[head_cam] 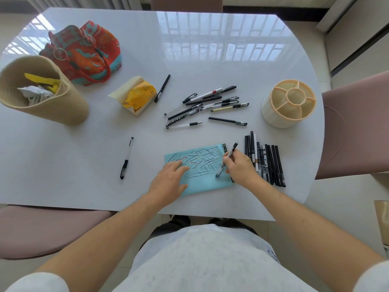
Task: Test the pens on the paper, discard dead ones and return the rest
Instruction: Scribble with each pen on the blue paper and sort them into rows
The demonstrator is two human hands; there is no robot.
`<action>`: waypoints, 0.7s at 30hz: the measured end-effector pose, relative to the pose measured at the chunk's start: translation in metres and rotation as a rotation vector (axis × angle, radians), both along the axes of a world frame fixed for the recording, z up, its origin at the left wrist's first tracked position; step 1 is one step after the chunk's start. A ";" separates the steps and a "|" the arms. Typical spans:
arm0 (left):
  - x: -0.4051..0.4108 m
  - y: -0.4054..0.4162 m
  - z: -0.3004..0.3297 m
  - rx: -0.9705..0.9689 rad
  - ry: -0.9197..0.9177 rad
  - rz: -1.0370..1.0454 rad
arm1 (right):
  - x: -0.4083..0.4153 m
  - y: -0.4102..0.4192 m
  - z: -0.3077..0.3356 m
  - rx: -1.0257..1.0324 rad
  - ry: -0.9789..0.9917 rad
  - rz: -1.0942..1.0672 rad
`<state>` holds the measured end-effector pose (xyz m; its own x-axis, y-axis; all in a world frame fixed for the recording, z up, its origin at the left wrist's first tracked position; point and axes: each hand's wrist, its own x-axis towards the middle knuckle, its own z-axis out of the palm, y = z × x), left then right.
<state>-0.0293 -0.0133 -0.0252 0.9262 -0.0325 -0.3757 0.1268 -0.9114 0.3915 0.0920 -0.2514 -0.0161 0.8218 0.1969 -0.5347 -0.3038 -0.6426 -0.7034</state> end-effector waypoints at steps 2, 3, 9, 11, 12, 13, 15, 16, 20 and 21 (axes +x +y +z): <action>-0.003 0.005 -0.003 0.068 0.010 -0.047 | 0.007 -0.007 0.000 -0.101 -0.024 0.043; -0.005 0.006 -0.004 0.093 0.013 -0.069 | 0.011 -0.010 0.001 -0.160 -0.045 0.071; -0.005 0.012 -0.006 0.100 0.002 -0.089 | 0.025 -0.036 -0.002 -0.417 -0.180 0.225; -0.003 0.013 -0.006 0.094 -0.004 -0.098 | 0.030 -0.041 -0.003 -0.488 -0.201 0.291; -0.002 0.014 -0.005 0.092 -0.006 -0.101 | 0.033 -0.043 -0.004 -0.520 -0.207 0.323; -0.001 0.015 -0.005 0.089 -0.008 -0.101 | 0.035 -0.044 -0.004 -0.541 -0.216 0.345; 0.001 0.016 -0.006 0.080 -0.014 -0.098 | 0.043 -0.042 -0.005 -0.549 -0.243 0.362; 0.001 0.017 -0.006 0.079 -0.017 -0.099 | 0.048 -0.040 -0.005 -0.542 -0.268 0.357; 0.000 0.016 -0.005 0.062 -0.039 -0.090 | 0.084 -0.018 -0.002 -0.489 -0.432 0.297; -0.001 0.016 -0.004 0.049 -0.049 -0.081 | 0.095 -0.010 -0.002 -0.478 -0.464 0.304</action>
<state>-0.0303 0.0025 -0.0296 0.9384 -0.0909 -0.3334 0.0337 -0.9362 0.3500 0.1866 -0.2613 -0.0177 0.9308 0.2845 -0.2294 0.1980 -0.9202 -0.3376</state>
